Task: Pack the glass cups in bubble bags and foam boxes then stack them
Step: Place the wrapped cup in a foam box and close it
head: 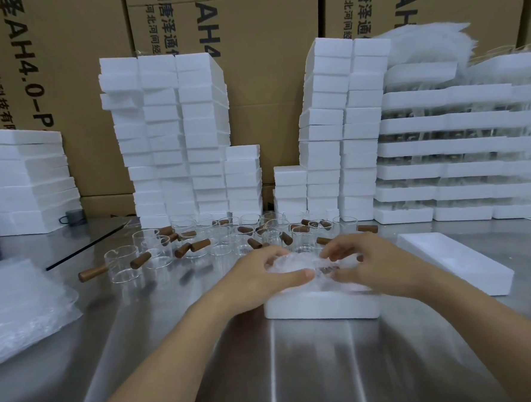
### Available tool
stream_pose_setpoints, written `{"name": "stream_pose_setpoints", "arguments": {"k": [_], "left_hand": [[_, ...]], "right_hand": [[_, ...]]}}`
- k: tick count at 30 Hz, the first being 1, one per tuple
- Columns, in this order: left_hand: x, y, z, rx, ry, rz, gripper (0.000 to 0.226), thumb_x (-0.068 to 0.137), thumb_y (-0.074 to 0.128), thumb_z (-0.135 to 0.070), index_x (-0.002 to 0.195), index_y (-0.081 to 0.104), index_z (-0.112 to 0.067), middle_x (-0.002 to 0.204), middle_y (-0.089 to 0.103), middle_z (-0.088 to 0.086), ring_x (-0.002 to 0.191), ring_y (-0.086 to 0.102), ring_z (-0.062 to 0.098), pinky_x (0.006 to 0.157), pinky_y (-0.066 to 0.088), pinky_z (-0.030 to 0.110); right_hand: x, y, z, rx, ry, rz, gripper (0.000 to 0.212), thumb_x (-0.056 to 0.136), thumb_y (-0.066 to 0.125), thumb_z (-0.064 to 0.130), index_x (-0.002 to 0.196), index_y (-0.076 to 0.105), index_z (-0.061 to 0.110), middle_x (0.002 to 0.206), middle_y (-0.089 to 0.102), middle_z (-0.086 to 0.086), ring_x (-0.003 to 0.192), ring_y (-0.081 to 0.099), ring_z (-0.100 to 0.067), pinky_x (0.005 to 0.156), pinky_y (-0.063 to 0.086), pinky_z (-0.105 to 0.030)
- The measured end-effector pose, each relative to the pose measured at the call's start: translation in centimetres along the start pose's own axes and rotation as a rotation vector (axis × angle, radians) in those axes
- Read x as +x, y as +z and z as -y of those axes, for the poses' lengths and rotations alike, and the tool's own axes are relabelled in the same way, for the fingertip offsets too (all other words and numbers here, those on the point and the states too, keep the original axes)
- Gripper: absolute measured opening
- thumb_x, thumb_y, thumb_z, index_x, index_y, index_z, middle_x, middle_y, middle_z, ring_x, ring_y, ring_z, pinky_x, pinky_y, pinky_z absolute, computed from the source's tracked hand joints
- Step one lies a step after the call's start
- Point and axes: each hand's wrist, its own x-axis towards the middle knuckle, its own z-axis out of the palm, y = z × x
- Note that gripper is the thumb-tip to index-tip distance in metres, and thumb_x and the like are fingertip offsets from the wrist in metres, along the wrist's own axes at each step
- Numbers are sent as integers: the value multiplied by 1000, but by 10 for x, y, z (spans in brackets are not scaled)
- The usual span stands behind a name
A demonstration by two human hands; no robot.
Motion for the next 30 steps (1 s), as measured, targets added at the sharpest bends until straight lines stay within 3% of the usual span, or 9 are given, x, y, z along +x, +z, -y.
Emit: {"name": "stream_pose_setpoints", "arguments": {"k": [2, 5, 10, 13, 18, 24, 27, 30], "left_hand": [[0, 0, 1, 23, 7, -3, 81, 56, 72, -99, 125, 65, -57, 130, 63, -28, 120, 59, -3, 99, 47, 26], [1, 1, 3, 42, 0, -23, 81, 53, 69, -103, 121, 65, -58, 125, 66, -30, 116, 61, -2, 103, 51, 31], [-2, 2, 0, 132, -13, -63, 86, 50, 60, -110, 118, 59, -57, 117, 63, -32, 107, 57, -8, 87, 48, 25], [-6, 3, -3, 186, 12, -65, 82, 56, 54, -111, 125, 52, -66, 128, 61, -30, 113, 57, -2, 91, 46, 29], [-7, 0, -5, 139, 44, -40, 68, 71, 61, -98, 132, 53, -67, 138, 59, -32, 124, 57, 4, 106, 47, 34], [-5, -13, -6, 19, 58, 72, 65, 81, 75, -76, 142, 61, -57, 153, 51, -31, 140, 48, -2, 109, 40, 26], [-7, -20, -7, -52, 28, 119, 63, 78, 75, -77, 137, 62, -62, 150, 52, -32, 137, 47, -7, 115, 44, 33], [-7, -24, -7, -80, 10, 146, 62, 81, 76, -70, 141, 62, -59, 154, 51, -29, 138, 47, -6, 118, 43, 35]], "right_hand": [[0, -2, -1, 125, 6, -24, 18, 85, 84, 22, 100, 76, 27, 105, 75, 10, 102, 67, -2, 95, 51, -24], [0, 7, -1, 95, -9, -65, 10, 87, 84, 27, 89, 76, 21, 93, 76, 5, 92, 70, -8, 86, 51, -26], [-1, 16, 2, 80, -9, -124, 8, 90, 82, 27, 90, 76, 21, 91, 76, 5, 93, 70, -13, 92, 54, -35], [-2, 17, 2, 51, -11, -140, 7, 90, 80, 29, 91, 75, 24, 92, 76, 6, 95, 69, -11, 92, 53, -34], [-3, 17, 1, 20, -10, -124, 7, 92, 76, 36, 93, 74, 30, 93, 75, 12, 95, 66, 0, 77, 44, -12], [-4, 12, 4, 165, 6, -129, 14, 95, 67, 25, 82, 73, 23, 84, 75, 9, 76, 64, -2, 75, 45, -26], [-5, 14, 6, 171, 9, -89, 11, 95, 71, 34, 90, 74, 25, 91, 74, 4, 86, 66, -8, 82, 48, -29], [-5, 17, 8, 133, 11, 1, 30, 97, 68, 42, 85, 72, 15, 86, 65, -3, 73, 55, -6, 72, 40, -29]]}}
